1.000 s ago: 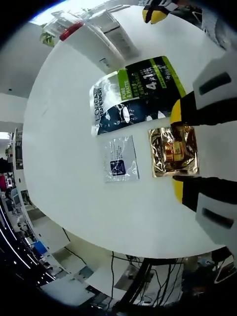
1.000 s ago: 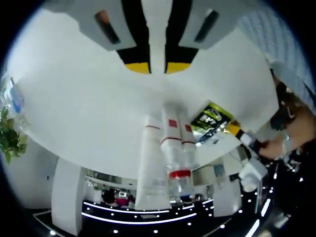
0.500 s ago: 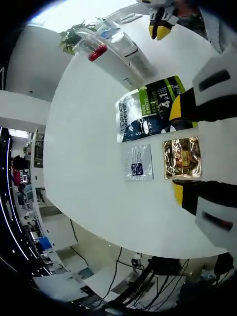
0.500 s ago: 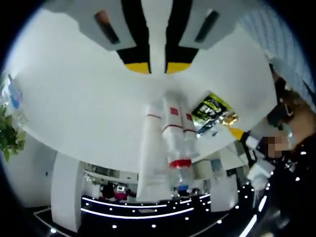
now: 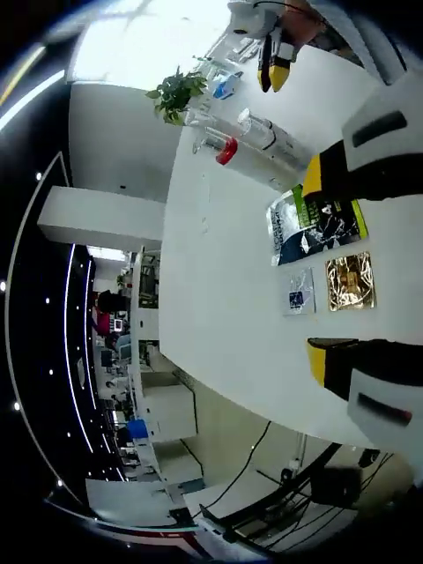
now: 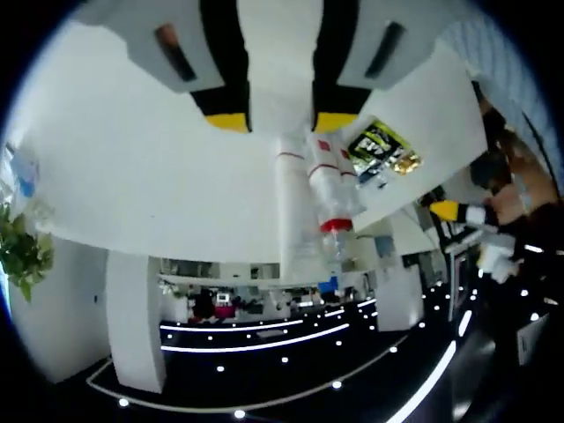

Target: Arrange the skincare products in the storage area until every visible bottle or jar stands upright without overlapping.

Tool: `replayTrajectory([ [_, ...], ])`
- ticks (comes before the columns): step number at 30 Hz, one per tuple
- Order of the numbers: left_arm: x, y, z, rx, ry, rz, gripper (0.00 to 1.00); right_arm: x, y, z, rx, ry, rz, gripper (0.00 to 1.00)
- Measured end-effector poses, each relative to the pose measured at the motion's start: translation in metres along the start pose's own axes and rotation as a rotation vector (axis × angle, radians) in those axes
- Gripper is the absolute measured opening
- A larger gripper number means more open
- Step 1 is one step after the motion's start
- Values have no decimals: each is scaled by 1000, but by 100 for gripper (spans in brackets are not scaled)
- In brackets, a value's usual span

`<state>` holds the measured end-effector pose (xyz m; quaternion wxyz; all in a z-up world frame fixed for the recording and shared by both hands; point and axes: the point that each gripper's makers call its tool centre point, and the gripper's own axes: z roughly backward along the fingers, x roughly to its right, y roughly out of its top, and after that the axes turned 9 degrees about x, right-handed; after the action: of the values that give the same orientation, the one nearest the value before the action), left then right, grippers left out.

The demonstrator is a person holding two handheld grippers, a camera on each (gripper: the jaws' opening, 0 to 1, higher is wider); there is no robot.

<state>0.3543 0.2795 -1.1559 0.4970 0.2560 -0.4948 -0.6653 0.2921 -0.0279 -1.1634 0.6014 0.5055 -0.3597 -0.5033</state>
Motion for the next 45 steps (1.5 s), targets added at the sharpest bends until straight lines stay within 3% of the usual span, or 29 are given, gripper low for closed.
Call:
replayTrajectory([
  [3,-1,-3,4,28,6,-31,65,7,3,5,28,-8,30,32],
  [6,4,-1,6,107,0,-36,65,20,2,10,48,-38,41,47],
  [9,8,-5,9,173,5,-100,69,31,11,15,118,-66,36,59],
  [12,8,-9,12,221,4,-117,72,36,17,19,189,-57,90,70],
  [13,6,-7,12,269,2,-114,72,38,18,21,219,-50,102,73],
  [15,4,-7,14,306,2,-108,74,44,13,26,233,-57,114,76],
  [20,-11,-8,23,493,45,-111,85,56,3,35,305,-71,104,82],
  [21,-17,-12,25,539,63,-101,90,63,-8,38,301,-89,92,84],
  [23,-22,-21,26,550,72,-68,100,69,-20,40,295,-109,78,87],
  [26,-31,-43,19,494,84,-5,100,78,-41,40,252,-135,87,87],
  [29,-37,-55,14,460,97,-10,100,84,-55,38,204,-157,121,87],
  [33,-34,-60,12,454,87,-45,100,87,-52,34,213,-173,151,84],
  [37,-29,-68,8,404,66,-44,100,104,-56,32,220,-249,79,84],
  [41,-35,-63,9,430,106,-22,99,111,-55,31,211,-266,87,83],
  [45,-39,-68,16,432,102,3,99,115,-63,33,194,-286,88,79],
])
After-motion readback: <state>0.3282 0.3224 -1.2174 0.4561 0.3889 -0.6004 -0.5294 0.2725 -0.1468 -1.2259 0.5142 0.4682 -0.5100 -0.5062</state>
